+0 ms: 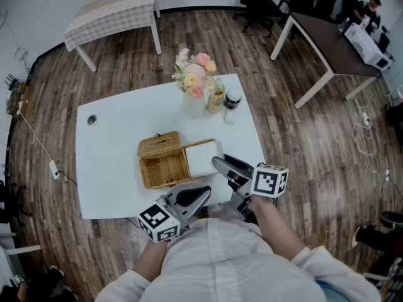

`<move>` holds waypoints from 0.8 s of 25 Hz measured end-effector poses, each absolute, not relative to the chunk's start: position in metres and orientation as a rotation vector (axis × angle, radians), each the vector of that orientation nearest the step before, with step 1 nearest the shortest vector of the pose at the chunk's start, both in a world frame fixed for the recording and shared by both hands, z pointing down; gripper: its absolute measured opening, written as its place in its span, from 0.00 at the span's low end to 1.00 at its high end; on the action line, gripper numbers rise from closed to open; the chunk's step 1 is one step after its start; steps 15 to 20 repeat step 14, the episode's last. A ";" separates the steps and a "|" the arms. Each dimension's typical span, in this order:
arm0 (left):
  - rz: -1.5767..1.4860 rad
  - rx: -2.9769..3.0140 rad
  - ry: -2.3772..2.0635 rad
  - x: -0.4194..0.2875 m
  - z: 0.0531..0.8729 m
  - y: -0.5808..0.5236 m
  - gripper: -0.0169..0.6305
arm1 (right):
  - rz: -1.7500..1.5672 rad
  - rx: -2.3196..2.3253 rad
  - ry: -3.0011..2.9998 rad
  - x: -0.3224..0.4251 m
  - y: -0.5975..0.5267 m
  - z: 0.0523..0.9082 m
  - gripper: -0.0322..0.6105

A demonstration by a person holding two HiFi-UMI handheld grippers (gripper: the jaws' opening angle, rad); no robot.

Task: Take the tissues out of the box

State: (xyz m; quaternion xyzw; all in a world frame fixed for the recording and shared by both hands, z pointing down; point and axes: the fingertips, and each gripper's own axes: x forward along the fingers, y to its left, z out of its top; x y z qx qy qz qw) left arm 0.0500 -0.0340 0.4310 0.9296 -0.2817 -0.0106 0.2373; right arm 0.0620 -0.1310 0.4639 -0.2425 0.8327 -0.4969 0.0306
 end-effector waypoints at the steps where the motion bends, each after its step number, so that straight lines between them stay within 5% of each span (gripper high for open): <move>1: -0.031 2.548 -0.772 0.050 0.431 -0.034 0.03 | -1.533 -0.741 2.565 0.061 -0.131 0.463 0.40; 20: -0.030 2.551 -0.770 0.048 0.431 -0.039 0.03 | -1.519 -0.717 2.577 0.051 -0.135 0.458 0.40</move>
